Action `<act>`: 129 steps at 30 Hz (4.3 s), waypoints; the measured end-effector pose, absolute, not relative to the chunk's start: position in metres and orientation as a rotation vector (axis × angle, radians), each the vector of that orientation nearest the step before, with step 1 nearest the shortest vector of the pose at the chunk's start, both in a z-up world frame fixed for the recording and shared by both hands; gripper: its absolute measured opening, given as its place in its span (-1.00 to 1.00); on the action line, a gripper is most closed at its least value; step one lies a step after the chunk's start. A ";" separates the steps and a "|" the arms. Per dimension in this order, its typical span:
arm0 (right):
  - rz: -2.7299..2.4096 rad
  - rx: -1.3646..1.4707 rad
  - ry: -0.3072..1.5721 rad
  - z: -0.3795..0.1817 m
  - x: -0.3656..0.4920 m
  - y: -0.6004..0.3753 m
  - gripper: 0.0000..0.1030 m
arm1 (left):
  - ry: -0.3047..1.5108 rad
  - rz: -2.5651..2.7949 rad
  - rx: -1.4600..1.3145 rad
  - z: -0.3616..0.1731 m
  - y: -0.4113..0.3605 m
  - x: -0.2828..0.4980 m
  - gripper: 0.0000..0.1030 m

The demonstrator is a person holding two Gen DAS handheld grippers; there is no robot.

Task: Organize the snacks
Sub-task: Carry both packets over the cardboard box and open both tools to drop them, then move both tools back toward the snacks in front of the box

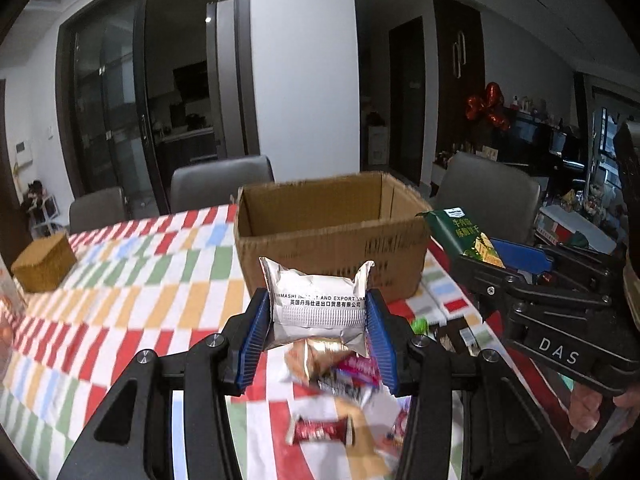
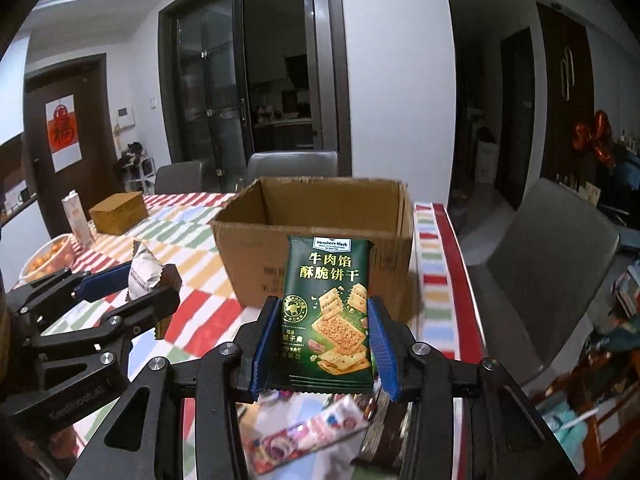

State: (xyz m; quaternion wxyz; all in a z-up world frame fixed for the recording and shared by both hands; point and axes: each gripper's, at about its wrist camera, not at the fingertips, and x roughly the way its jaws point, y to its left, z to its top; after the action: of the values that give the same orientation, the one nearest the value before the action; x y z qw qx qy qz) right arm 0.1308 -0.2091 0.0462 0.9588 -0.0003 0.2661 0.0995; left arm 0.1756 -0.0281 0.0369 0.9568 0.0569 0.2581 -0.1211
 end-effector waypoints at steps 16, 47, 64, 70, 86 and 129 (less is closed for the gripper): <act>0.197 -0.028 0.548 0.092 0.217 -0.211 -0.14 | 0.515 -0.269 0.194 0.089 -0.036 0.271 -0.08; 0.181 -0.065 0.663 0.076 0.257 -0.216 0.19 | 0.627 -0.204 0.204 0.069 -0.039 0.307 0.55; 0.209 -0.023 0.613 0.064 0.168 -0.204 0.19 | 0.590 -0.213 0.192 0.052 -0.017 0.202 0.65; 0.194 -0.034 0.621 0.047 0.146 -0.207 0.20 | 0.601 -0.213 0.222 0.035 -0.021 0.178 0.67; 0.207 -0.063 0.774 -0.018 0.133 -0.213 0.19 | 0.738 -0.240 0.207 -0.028 -0.029 0.170 0.66; 0.260 0.032 0.953 -0.087 0.207 -0.198 -0.50 | 1.020 -0.205 -0.011 -0.104 -0.020 0.252 -0.65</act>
State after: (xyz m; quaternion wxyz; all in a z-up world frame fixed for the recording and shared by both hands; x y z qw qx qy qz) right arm 0.2072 -0.1979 -0.0866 0.8804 0.0153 0.4572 0.1249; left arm 0.2525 -0.0198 -0.1039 0.8677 -0.0051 0.4874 -0.0978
